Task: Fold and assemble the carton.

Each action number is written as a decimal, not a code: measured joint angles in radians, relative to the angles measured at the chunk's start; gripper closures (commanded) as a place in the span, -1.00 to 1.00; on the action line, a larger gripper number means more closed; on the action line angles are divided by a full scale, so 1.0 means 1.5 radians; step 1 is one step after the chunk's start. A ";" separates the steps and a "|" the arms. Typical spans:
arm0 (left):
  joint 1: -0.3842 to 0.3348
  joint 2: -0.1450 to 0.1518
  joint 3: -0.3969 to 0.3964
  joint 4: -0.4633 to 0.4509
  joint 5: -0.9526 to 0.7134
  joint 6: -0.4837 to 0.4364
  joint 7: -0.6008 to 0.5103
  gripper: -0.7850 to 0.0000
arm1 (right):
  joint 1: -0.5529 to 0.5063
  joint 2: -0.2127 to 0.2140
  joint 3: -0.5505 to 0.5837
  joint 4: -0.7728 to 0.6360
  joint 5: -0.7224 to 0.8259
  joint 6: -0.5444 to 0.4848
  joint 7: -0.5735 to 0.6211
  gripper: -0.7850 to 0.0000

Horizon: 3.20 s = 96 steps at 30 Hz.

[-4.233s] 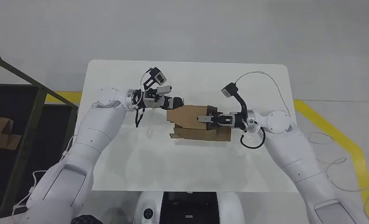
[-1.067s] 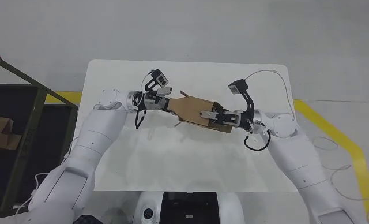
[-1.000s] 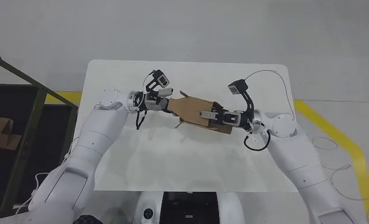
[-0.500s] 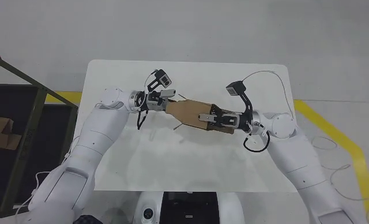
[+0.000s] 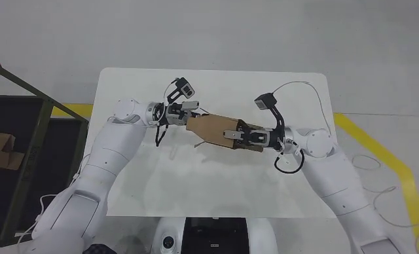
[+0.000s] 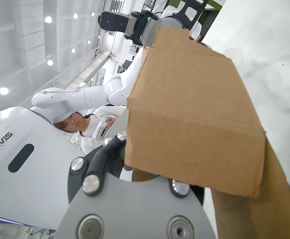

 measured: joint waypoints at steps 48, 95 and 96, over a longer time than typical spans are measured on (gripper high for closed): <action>0.011 0.008 -0.004 0.000 0.000 0.000 0.000 -1.00 | -0.003 -0.001 -0.005 0.013 -0.032 0.005 -0.039 1.00; -0.025 0.004 -0.012 0.028 -0.001 0.010 0.000 -1.00 | 0.007 -0.006 -0.033 0.045 0.029 -0.016 0.039 1.00; -0.024 0.005 -0.012 0.025 0.000 0.009 0.000 -1.00 | 0.008 -0.005 -0.031 0.047 0.031 -0.017 0.037 1.00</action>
